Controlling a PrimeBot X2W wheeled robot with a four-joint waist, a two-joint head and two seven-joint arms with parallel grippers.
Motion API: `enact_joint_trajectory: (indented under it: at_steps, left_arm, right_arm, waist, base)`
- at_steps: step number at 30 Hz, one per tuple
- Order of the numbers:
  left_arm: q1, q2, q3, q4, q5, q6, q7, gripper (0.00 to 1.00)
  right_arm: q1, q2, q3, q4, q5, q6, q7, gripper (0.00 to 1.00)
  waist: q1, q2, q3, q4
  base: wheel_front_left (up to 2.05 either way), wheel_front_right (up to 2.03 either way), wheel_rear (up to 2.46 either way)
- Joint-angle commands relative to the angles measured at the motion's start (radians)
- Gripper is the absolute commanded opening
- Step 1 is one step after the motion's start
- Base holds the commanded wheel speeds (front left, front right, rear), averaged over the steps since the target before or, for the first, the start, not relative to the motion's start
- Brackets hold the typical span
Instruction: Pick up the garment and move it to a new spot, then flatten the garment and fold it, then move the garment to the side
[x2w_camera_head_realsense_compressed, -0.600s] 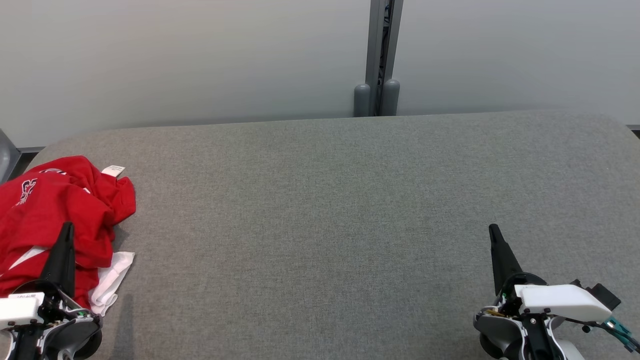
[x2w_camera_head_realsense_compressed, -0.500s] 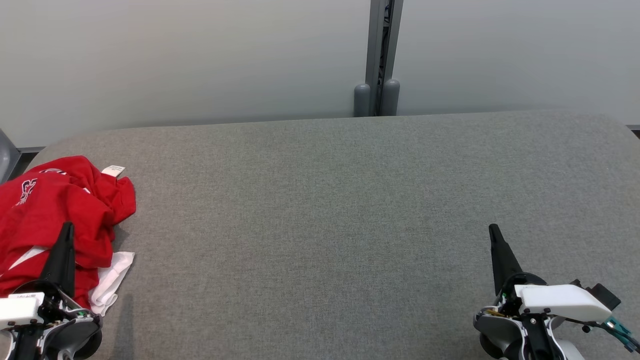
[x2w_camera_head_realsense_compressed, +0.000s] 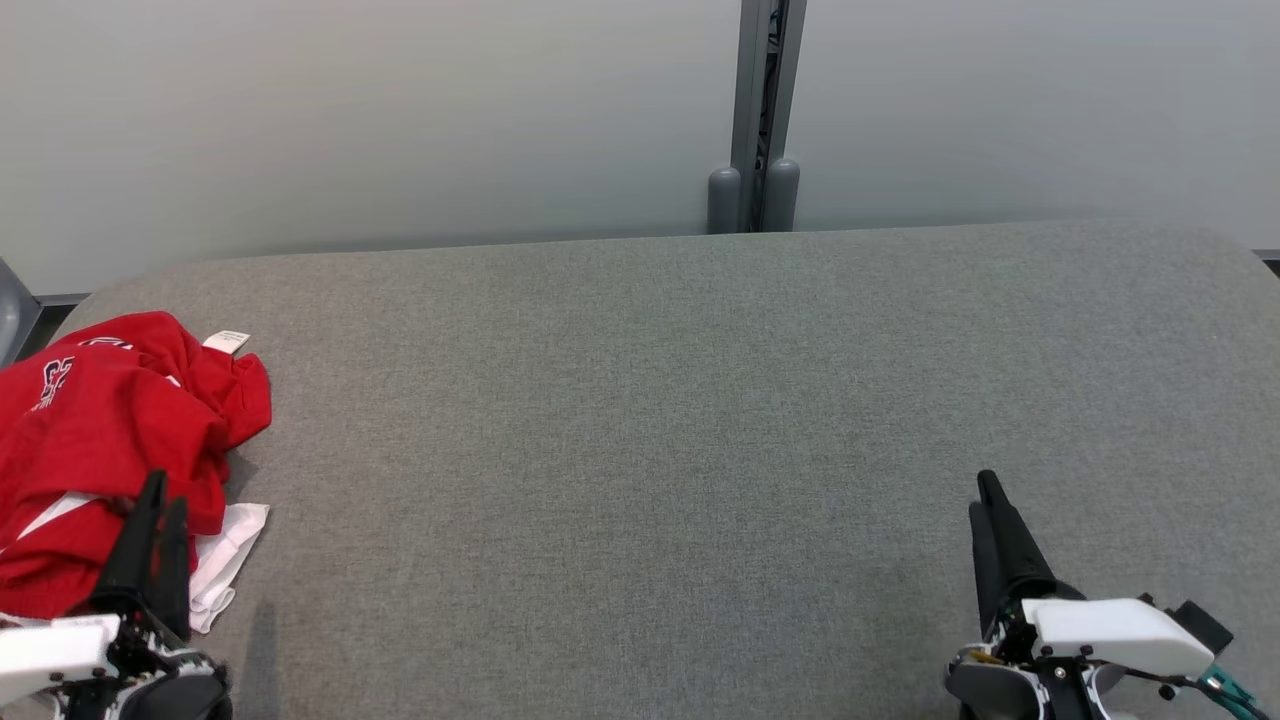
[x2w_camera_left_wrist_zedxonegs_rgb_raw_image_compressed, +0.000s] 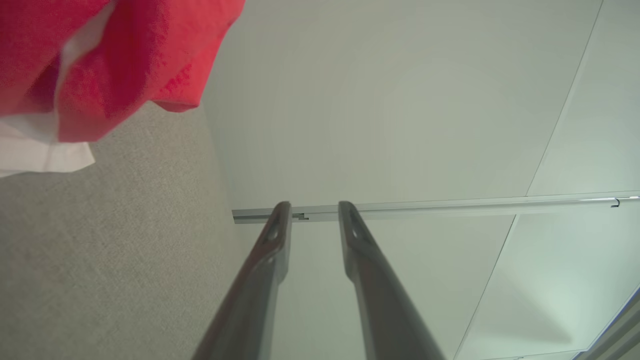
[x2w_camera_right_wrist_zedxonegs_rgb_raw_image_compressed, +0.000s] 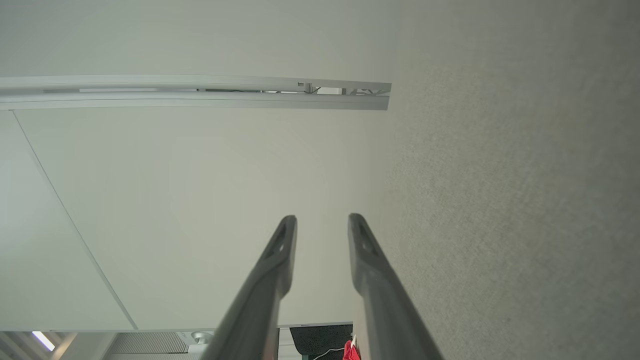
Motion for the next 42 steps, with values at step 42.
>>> enact_joint_trajectory:
  at_steps: [42]
  left_arm:
    - [0.033, 0.001, -0.22, -0.124, 0.387, 0.03, -0.309, 1.0]
  right_arm:
    - [0.018, -0.007, -0.052, -0.182, -0.355, 0.002, -0.037, 1.0]
  waist:
    - [0.0, 0.0, 0.0, 0.006]
  base:
    - [0.0, 0.0, 0.0]
